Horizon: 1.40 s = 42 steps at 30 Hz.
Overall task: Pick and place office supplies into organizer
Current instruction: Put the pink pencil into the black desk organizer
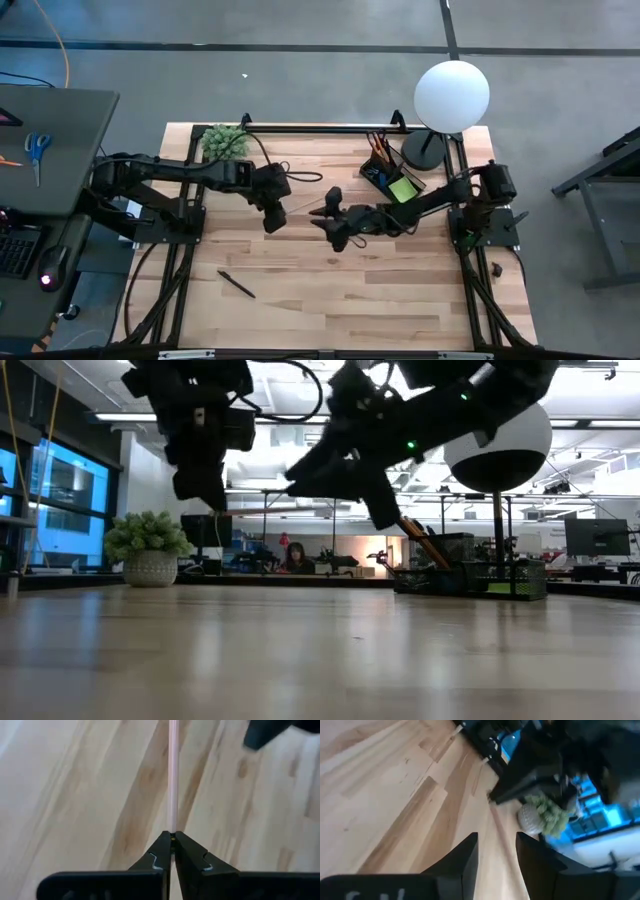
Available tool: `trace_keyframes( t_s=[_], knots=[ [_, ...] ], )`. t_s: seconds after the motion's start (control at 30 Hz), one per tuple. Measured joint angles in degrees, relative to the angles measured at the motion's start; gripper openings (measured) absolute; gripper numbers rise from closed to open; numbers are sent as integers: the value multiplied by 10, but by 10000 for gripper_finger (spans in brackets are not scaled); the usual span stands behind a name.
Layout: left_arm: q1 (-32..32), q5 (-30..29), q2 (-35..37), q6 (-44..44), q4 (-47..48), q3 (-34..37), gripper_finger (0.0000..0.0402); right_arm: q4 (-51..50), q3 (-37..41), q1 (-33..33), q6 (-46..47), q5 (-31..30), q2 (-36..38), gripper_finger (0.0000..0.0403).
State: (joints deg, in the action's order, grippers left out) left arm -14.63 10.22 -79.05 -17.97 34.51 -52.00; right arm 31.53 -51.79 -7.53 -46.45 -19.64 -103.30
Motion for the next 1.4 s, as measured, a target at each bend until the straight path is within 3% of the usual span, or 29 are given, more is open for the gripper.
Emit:
trace_keyframes(
  t_s=[0.1, 0.27, 0.47, 0.53, 0.67, 0.73, 1.1, 1.4],
  knots=[
    [0, 27, -11, 0, -45, 0, 1, -46, -42, 0, -45, 4, -18, 124],
    [0, 59, -21, -3, -87, 0, 1, -189, -128, 0, -88, -48, -59, 124],
    [0, 49, -23, 11, -36, -1, 0, -321, -172, 0, 26, -20, -69, 124],
    [2, 47, -23, 16, -19, 0, 0, -375, -176, 0, 96, 30, -61, 124],
    [27, 34, -23, 26, -19, 7, 0, -465, -177, -4, 233, 208, -53, 124],
    [49, 19, -23, 23, -38, 13, 0, -497, -171, -16, 268, 246, -53, 124],
    [217, -53, -23, -37, -244, 91, 0, -378, -67, -103, 395, 178, -51, 124],
    [303, -137, -23, -9, -299, 92, 1, -338, -35, -119, 470, 117, -51, 124]
  ],
)
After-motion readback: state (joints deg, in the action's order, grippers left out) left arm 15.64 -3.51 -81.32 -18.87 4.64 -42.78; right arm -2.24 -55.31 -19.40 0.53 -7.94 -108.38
